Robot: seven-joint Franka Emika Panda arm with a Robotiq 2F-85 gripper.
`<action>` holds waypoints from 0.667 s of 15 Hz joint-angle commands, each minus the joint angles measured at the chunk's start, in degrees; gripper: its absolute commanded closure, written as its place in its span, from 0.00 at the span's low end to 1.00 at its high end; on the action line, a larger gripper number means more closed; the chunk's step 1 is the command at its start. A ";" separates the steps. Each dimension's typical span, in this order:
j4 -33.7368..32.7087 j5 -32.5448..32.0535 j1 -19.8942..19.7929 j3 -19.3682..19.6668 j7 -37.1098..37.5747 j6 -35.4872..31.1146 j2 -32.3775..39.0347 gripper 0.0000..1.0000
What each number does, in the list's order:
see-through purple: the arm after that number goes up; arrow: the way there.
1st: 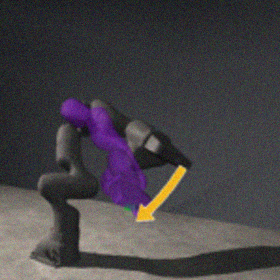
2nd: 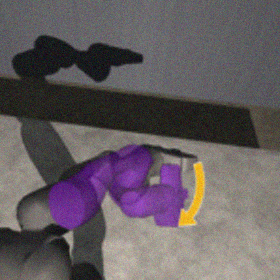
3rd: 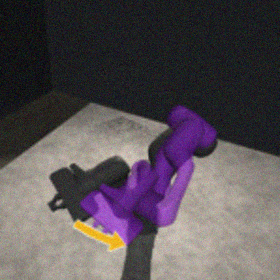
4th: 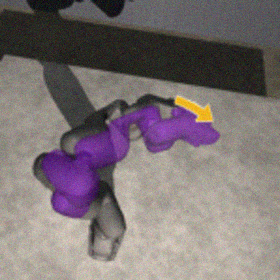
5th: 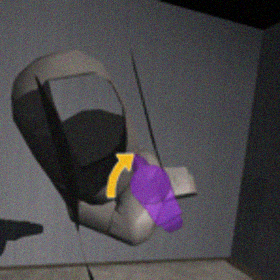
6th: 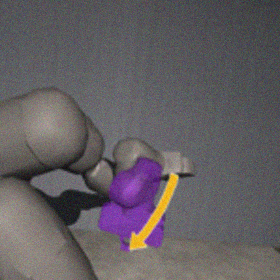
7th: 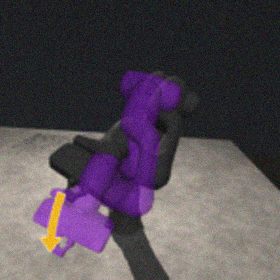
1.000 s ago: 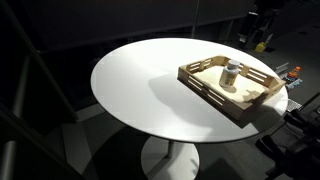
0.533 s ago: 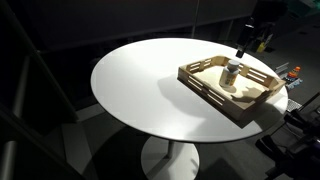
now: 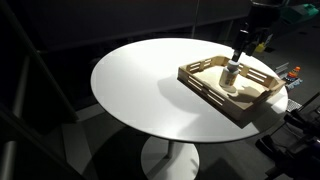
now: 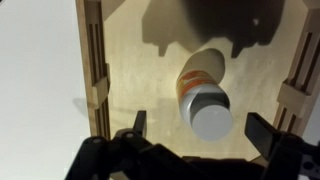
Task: Place the bottle's lid on the tray
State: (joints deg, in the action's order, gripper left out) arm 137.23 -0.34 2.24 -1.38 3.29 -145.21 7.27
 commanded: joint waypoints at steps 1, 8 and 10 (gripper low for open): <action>-2.10 -0.98 0.81 -0.43 1.36 -0.61 2.23 0.00; -4.58 -4.03 3.05 -0.14 3.29 -0.57 5.29 0.12; -4.99 -5.60 3.57 0.13 4.75 -0.33 5.41 0.23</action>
State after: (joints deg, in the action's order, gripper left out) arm 133.73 -2.98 4.96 -1.80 4.85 -145.28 11.85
